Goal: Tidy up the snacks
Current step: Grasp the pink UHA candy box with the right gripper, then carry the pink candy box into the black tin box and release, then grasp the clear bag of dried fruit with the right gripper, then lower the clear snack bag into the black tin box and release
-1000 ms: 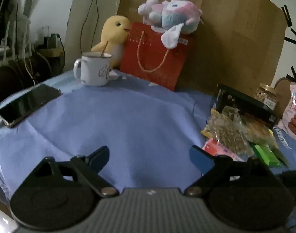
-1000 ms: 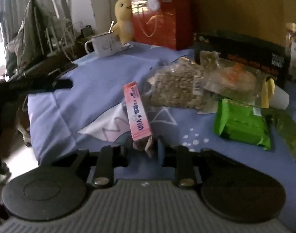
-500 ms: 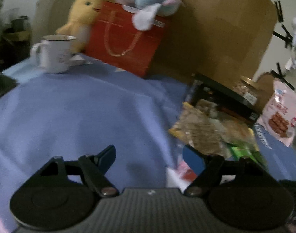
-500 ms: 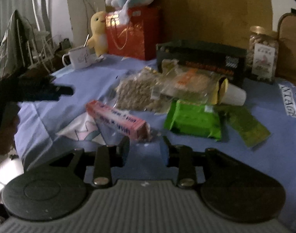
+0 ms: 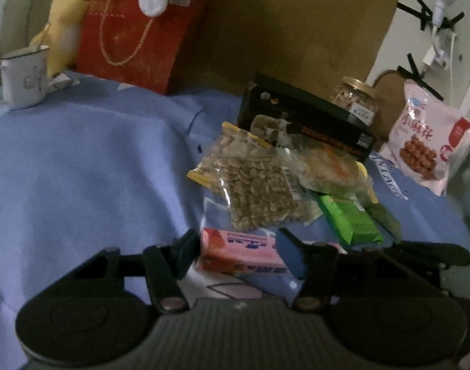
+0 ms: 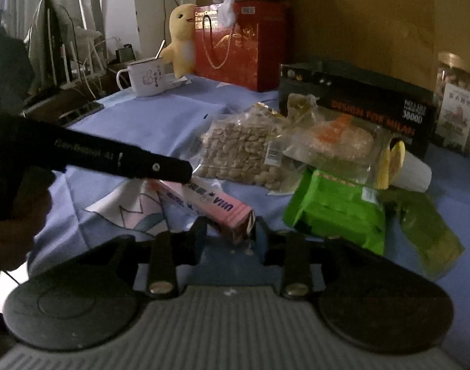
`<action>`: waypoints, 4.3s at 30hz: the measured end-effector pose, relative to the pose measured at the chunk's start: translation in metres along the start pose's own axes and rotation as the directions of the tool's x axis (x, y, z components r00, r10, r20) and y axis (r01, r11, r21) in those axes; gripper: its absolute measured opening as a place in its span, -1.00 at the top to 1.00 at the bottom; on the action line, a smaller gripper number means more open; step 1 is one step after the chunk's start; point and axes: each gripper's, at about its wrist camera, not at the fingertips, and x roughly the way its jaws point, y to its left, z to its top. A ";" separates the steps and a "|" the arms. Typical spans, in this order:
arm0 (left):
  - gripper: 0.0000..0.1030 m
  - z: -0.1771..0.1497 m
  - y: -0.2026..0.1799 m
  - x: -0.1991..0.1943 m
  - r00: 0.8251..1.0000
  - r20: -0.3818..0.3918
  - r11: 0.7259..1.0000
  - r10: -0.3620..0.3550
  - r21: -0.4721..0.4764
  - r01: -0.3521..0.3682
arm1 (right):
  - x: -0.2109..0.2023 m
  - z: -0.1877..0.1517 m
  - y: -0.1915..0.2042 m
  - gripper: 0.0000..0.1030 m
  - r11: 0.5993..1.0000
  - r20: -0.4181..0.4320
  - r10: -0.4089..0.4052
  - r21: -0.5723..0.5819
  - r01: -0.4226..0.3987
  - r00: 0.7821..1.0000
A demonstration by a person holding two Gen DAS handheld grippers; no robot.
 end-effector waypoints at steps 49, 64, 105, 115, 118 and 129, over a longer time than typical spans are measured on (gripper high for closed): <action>-0.16 0.156 -0.081 0.085 0.979 0.101 0.976 -0.175 0.148 0.159 | -0.001 0.099 -0.107 0.21 0.963 0.215 -0.269 0.057 0.263 0.939; -0.20 0.079 0.010 0.011 0.989 0.104 0.993 -0.106 -0.043 0.111 | -0.016 0.048 -0.116 0.10 0.971 0.170 -0.118 0.228 0.078 0.978; -0.10 -0.025 -0.013 -0.028 0.996 -0.036 0.995 -0.080 -0.056 0.078 | -0.009 0.001 -0.008 0.11 0.946 -0.071 0.318 0.083 -0.312 0.945; -0.09 0.031 -0.032 -0.032 0.987 0.025 0.987 -0.158 0.045 0.157 | -0.031 0.021 -0.022 0.13 0.967 0.076 0.222 0.107 -0.229 0.972; -0.09 0.066 -0.047 -0.022 0.982 0.056 0.979 -0.180 0.110 0.173 | -0.036 0.042 -0.035 0.13 0.978 0.144 0.163 0.105 -0.179 0.976; -0.10 0.168 -0.070 0.093 0.972 0.043 0.966 -0.230 0.133 0.222 | 0.009 0.109 -0.128 0.06 0.981 0.216 -0.038 0.195 -0.005 0.976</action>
